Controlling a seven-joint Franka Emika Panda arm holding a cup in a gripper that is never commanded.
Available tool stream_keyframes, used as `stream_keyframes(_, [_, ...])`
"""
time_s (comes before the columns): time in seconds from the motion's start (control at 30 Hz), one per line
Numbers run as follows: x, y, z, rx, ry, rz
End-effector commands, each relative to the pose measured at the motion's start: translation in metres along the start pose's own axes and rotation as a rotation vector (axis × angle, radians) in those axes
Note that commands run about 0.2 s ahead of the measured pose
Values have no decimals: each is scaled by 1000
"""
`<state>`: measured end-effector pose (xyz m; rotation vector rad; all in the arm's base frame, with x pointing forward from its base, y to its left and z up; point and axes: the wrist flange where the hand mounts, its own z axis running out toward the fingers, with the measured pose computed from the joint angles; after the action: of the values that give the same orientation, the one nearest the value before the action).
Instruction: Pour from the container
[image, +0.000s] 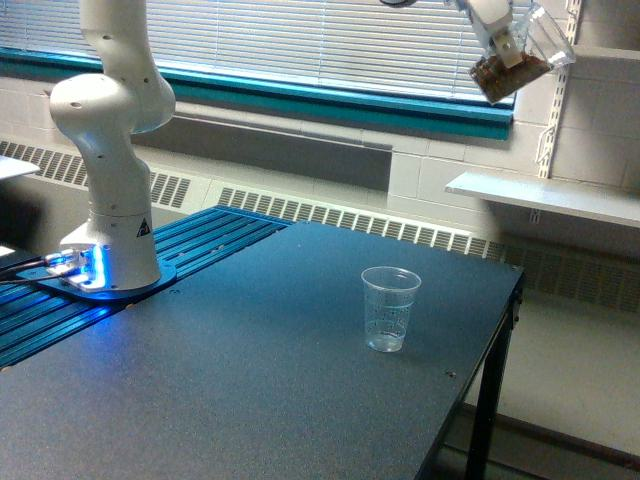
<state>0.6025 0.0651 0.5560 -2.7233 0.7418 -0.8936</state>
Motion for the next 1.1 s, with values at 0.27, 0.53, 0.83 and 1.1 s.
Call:
stream_keyframes(0.27, [-49,-8,91,-41,-123,-41])
stream_keyframes(0.53, [-59,15,114,-61,-138,-74])
stream_keyframes(0.83, [-60,36,105,-60,-100,-96])
stream_keyframes(1.1, [-74,64,94,-66,-94,-114])
